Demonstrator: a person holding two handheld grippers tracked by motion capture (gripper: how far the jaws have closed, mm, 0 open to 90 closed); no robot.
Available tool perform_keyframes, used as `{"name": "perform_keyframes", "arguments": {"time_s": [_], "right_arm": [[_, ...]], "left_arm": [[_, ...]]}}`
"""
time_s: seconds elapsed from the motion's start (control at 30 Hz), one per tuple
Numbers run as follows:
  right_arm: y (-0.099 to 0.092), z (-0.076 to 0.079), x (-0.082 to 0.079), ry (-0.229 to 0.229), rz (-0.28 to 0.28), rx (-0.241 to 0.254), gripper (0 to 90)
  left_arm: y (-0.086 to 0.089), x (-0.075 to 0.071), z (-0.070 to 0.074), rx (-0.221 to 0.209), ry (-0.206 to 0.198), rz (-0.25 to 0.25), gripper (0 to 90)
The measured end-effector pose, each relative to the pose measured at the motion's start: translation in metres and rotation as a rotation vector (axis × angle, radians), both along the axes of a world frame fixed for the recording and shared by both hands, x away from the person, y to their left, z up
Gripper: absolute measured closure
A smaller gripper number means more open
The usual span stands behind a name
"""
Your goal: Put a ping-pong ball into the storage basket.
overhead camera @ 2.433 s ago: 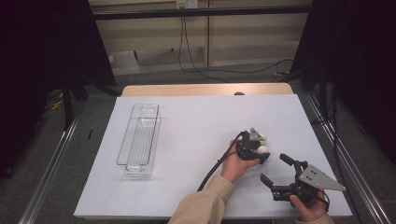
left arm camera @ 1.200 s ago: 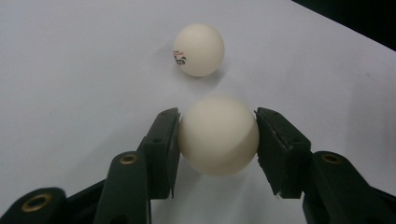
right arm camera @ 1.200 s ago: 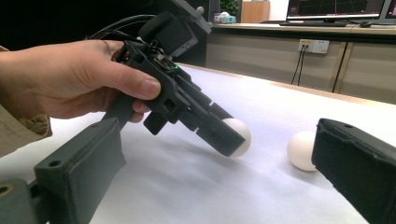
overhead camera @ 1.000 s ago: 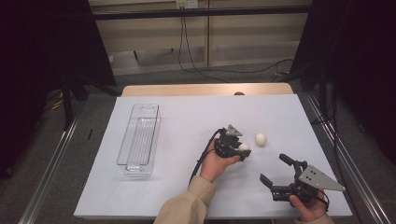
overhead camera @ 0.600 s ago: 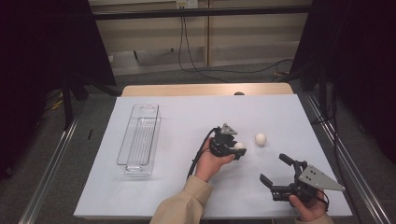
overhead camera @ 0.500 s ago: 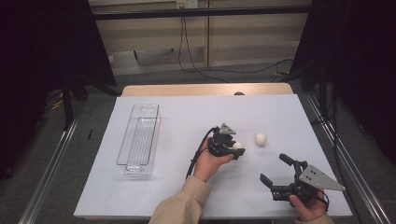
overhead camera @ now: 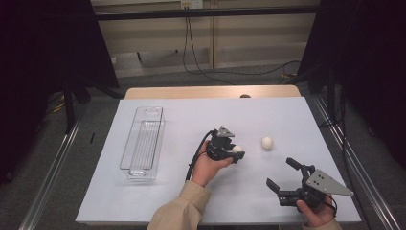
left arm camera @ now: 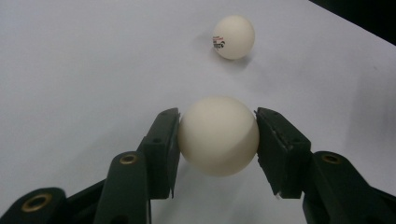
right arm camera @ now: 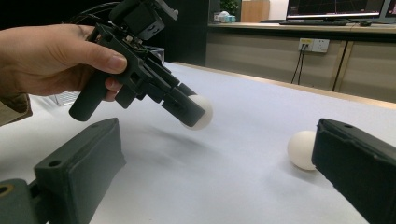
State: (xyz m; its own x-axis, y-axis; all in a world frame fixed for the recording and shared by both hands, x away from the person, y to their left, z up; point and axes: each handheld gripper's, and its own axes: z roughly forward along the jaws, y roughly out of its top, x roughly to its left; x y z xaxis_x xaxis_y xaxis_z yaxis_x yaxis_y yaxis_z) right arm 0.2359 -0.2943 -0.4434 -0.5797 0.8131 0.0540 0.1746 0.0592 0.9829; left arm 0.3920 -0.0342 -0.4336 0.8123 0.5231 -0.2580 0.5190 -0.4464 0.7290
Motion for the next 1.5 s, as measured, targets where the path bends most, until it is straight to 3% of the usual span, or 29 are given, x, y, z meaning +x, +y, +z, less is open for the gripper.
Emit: {"name": "perform_keyframes", "arguments": {"time_s": [1.5], "right_arm": [[0.0, 0.0, 0.0, -0.002, 0.001, 0.003, 1.4]], "left_arm": [[0.034, 0.004, 0.001, 0.018, 0.038, 0.062, 51.2]]}}
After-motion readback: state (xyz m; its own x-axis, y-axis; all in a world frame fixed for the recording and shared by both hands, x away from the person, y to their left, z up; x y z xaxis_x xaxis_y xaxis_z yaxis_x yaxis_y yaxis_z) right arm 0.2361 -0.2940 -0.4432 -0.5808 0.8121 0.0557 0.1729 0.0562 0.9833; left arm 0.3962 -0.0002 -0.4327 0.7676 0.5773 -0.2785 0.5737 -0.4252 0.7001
